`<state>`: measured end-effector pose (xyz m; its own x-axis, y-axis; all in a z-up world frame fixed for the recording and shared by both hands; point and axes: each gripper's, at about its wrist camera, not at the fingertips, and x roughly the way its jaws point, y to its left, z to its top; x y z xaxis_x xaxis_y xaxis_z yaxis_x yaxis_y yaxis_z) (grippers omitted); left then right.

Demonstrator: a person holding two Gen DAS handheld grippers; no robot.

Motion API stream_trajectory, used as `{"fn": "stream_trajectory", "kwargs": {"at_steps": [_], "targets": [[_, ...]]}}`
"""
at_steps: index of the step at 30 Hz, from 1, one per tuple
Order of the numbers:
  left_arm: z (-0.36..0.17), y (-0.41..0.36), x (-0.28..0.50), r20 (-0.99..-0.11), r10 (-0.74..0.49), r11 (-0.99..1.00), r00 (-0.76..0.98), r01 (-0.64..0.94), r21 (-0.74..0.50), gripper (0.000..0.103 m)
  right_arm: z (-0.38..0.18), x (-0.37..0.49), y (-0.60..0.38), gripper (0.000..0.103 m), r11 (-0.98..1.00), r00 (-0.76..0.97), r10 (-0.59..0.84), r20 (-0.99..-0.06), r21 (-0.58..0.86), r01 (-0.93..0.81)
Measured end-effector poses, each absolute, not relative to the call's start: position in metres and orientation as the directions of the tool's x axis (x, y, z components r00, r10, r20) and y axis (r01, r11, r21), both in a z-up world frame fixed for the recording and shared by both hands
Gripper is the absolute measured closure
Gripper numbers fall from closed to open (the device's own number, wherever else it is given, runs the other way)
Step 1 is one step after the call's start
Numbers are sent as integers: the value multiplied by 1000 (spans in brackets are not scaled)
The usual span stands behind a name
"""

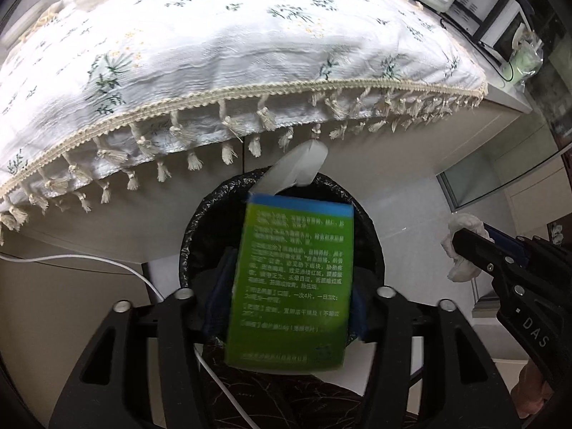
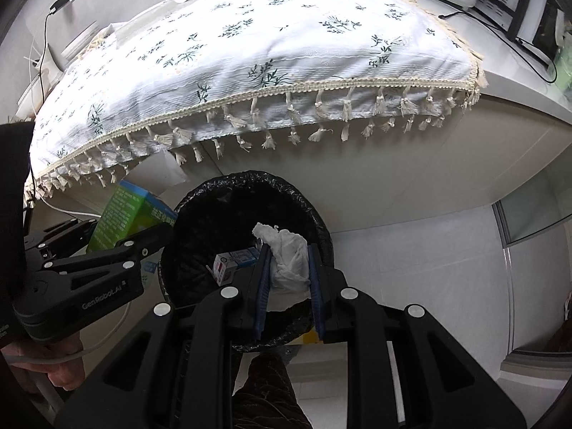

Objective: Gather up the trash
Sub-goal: 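Open the left gripper over the bin while the right gripper releases the tissue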

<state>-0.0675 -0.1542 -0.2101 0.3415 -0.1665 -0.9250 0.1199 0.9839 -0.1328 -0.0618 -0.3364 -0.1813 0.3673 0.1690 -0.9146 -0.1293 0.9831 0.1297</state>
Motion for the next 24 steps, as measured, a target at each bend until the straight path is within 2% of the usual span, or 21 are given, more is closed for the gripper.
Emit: {"fn": "stream_trajectory", "kwargs": {"at_steps": [2,4,9,24], "targets": [[-206,-152,-68,-920,-152,987,362,106,-121,33,-182,-59,-335,84,982,365,175,-914,136,-130],[-203,-147,-69,-916,-143,989,376,90,-117,19,-183,-57,-333,84,981,363,180,-914,141,-131],[-191,-128,-74,-899,-128,992,418,41,-123,6,-185,-50,-324,84,976,357,201,-912,156,-152],[-170,-71,-88,-891,-53,991,450,-89,-104,6,-201,-31,-282,82,956,323,231,-918,152,-249]]}}
